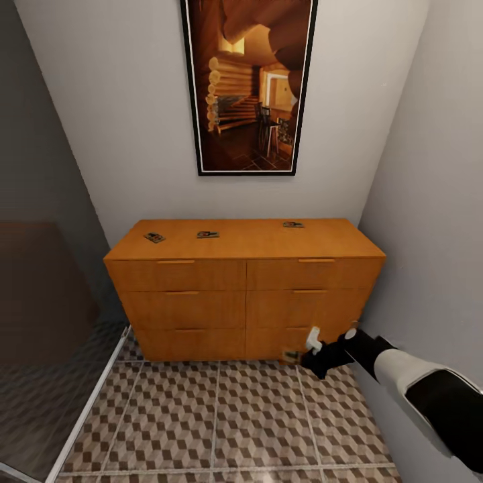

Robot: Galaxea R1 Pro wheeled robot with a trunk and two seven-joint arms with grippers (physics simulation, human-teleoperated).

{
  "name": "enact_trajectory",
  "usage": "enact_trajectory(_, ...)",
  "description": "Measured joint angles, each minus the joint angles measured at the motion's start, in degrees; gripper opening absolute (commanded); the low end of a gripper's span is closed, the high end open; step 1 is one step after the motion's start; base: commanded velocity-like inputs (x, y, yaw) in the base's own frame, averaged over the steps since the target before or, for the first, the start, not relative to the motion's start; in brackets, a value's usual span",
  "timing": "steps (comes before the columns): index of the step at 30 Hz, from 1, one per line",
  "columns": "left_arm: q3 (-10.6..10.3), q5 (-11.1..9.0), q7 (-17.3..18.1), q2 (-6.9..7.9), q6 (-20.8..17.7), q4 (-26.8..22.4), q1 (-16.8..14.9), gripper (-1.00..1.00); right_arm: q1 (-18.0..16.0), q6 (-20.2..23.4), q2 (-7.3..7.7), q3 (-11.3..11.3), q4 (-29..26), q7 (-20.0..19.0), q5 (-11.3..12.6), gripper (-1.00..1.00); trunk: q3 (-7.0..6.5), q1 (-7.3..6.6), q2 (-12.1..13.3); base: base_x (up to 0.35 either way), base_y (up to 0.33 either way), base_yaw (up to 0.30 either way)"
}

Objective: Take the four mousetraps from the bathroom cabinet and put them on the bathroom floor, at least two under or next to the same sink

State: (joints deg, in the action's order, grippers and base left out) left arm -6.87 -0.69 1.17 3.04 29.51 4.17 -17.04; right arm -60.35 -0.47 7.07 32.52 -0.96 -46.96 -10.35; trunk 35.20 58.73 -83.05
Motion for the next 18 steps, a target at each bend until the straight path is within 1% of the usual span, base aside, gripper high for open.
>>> enact_trajectory(2,0.04,0.0,-0.02,0.02,0.0,-0.01,0.0,1.0,4.74,-1.81,-0.59,0.12,-0.01,1.91,0.06,-1.0,0.0,0.0,0.0,0.0,0.0,0.0)
enact_trajectory(3,0.04,0.0,0.0,0.03,0.0,-0.01,0.0,1.0,6.55,-2.67,-0.74,-0.05,-0.03,2.87,0.24,-1.0,0.0,0.0,0.0,0.0,0.0,0.0)
enact_trajectory(6,0.03,0.0,-0.03,0.01,0.0,0.0,0.0,1.0,9.27,-4.89,-0.87,-0.5,-0.08,4.25,0.8,-1.0,-0.01,0.0,0.0,0.0,0.0,0.0)
enact_trajectory(8,0.03,0.0,-0.04,-0.01,0.0,-0.01,0.0,1.0,11.9,-7.66,-0.9,-0.23,-0.05,5.09,1.37,-1.0,0.0,0.0,0.0,0.0,0.0,0.0)
enact_trajectory(9,0.04,0.0,-0.04,-0.01,0.0,-0.01,0.0,1.0,13.29,-8.87,-0.91,-0.24,-0.05,5.78,1.92,-1.0,0.0,0.0,0.0,0.0,0.0,0.0)
enact_trajectory(10,0.05,0.0,-0.05,0.0,0.0,0.0,0.0,1.0,13.98,-9.43,-0.92,-0.45,-0.07,6.28,2.36,-1.0,-0.01,0.0,0.0,0.0,0.0,0.0)
enact_trajectory(11,0.03,0.0,-0.04,-0.02,0.03,-0.02,0.0,1.0,15.21,-10.41,-0.93,-0.31,-0.07,7.57,3.23,-1.0,0.0,0.0,0.0,0.0,0.0,0.0)
enact_trajectory(13,0.04,0.01,-0.08,-0.04,0.24,-0.11,0.0,1.0,17.8,-12.57,-0.98,-0.42,-0.08,11.57,5.91,-1.0,0.0,0.0,0.0,0.0,0.0,0.0)
enact_trajectory(14,0.1,-0.02,-0.13,-0.04,0.31,-0.16,0.0,1.0,19.14,-14.05,-0.99,-0.57,-0.09,13.85,7.84,-1.0,0.0,0.0,0.0,0.0,0.0,0.0)
enact_trajectory(15,0.14,-0.04,-0.16,-0.03,0.34,-0.2,0.0,1.0,19.81,-14.96,-1.0,-0.78,-0.1,15.03,9.1,-1.0,-0.01,0.0,0.0,0.0,0.0,0.0)
enact_trajectory(16,0.24,-0.08,-0.25,-0.02,0.37,-0.27,0.0,1.0,21.06,-16.98,-1.0,-0.89,-0.1,17.25,11.76,-1.0,0.0,0.0,0.0,0.0,0.0,0.0)
enact_trajectory(17,0.35,-0.11,-0.35,-0.03,0.39,-0.35,0.0,1.0,22.32,-19.23,-1.01,-1.09,-0.11,19.32,14.91,-1.0,0.0,0.0,0.0,0.0,0.0,0.0)
enact_trajectory(18,0.48,-0.15,-0.43,-0.05,0.38,-0.53,0.0,1.0,23.67,-21.58,-1.05,-1.07,-0.12,21.14,18.55,-1.0,0.0,0.0,0.0,0.0,0.0,0.0)
